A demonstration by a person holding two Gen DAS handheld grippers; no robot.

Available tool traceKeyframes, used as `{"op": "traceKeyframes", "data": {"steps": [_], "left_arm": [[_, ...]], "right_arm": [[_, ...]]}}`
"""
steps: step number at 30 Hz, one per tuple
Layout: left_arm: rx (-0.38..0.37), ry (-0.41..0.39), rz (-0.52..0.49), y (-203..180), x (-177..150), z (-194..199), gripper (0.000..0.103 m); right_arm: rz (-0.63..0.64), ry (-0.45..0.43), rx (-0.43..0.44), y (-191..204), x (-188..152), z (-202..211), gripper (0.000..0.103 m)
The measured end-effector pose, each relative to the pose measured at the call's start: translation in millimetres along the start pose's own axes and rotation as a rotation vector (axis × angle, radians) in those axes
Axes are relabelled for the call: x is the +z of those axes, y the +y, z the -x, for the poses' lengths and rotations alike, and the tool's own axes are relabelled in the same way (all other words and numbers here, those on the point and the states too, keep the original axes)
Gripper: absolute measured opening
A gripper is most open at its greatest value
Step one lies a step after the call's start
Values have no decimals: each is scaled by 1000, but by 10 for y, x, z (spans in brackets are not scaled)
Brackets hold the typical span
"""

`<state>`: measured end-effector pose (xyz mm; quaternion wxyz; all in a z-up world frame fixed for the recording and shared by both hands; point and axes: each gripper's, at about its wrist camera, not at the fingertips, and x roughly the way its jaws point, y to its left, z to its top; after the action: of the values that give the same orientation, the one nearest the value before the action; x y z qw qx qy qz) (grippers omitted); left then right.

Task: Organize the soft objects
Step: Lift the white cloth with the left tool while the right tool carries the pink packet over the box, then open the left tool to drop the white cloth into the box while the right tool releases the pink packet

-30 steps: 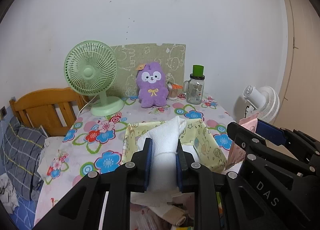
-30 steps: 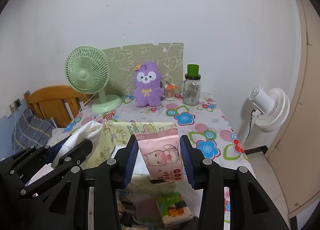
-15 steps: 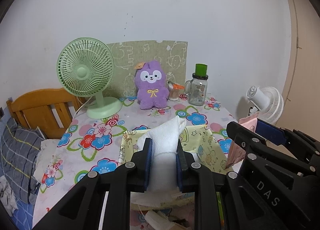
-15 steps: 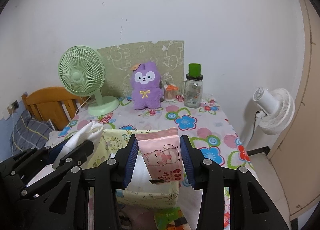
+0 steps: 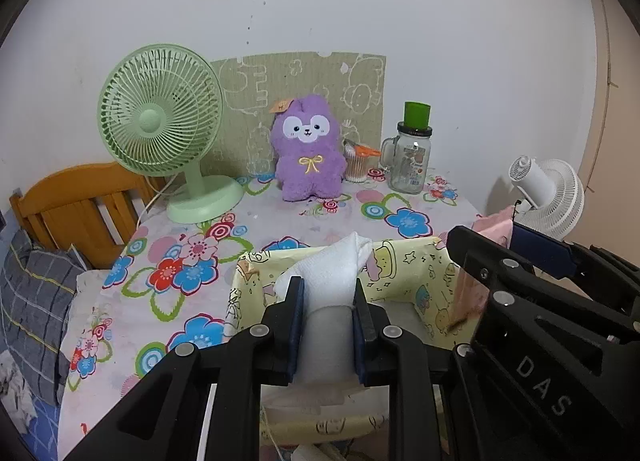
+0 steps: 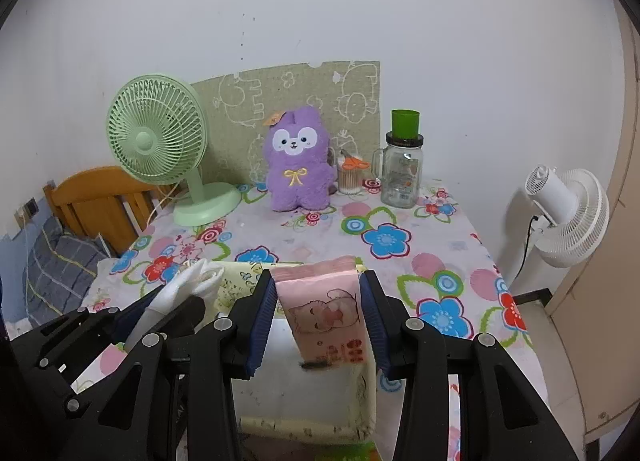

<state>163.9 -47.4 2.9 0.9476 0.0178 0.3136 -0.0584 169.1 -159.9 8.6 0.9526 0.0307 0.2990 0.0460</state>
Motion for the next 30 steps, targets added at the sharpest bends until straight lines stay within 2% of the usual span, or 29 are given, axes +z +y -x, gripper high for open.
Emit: {"op": "traceKeyframes", "data": {"steps": [6,15,18,21,22,23,24,26,27,30], "left_arm": [[-19,35,17,15,13,-199,21],[1,75,25,21,2,-433,25],[10,84,31,29,1,-473,37],[14,88,39,47,3,-495,54],[13,90,42,54,2,-502,63],[13,90,43,58,4,-503,66],[14,90,41,59,5,-500,66],[13,92,39,53,4,-503,75],[11,91,38,52,2,-499,77],[17,81,40,52,5,-472,85]], "right_arm": [[-8,21,11,4,8,-191,46],[-21,55,15,-18,-10,-461,46],[-25,68,31,-12,-20,-531,46],[-17,80,41,12,-27,-578,47],[-18,82,40,17,-28,-587,47],[-18,86,39,19,-28,-597,47],[-16,89,36,20,-29,-607,50],[-14,94,32,22,-30,-618,65],[-13,90,30,22,-29,-608,75],[-15,78,29,23,-23,-549,87]]}}
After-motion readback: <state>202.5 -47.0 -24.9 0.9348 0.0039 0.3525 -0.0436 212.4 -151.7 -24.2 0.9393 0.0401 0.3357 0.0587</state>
